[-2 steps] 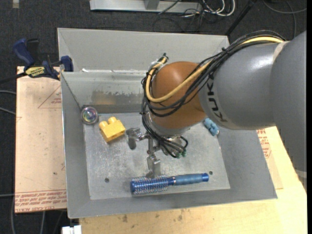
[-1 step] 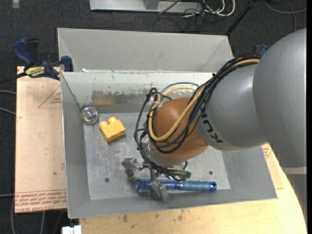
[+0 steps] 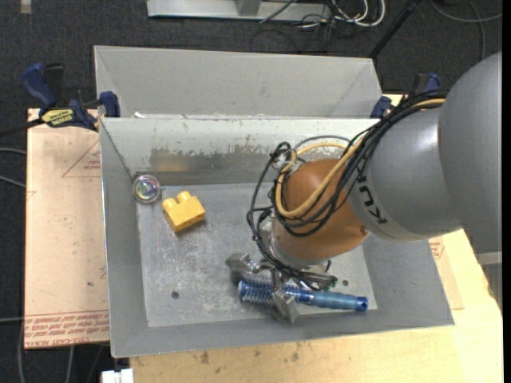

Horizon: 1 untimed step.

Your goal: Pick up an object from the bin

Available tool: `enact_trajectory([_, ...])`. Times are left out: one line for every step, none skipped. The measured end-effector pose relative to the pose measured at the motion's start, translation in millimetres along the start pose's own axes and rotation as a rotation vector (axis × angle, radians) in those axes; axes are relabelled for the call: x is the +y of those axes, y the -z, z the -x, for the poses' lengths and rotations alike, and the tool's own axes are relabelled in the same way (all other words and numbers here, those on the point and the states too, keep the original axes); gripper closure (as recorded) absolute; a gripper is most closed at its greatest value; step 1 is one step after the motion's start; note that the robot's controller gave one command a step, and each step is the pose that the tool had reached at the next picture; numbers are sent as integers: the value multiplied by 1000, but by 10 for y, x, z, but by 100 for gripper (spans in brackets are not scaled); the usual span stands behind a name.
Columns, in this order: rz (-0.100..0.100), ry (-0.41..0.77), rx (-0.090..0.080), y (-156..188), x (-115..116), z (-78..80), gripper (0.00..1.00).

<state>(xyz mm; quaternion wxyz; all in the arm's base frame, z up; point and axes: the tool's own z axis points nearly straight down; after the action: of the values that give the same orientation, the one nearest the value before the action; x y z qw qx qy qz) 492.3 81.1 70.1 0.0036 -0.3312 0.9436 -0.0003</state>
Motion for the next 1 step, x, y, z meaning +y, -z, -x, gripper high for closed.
enact_trajectory([4,4,6,-6,34,-6,100])
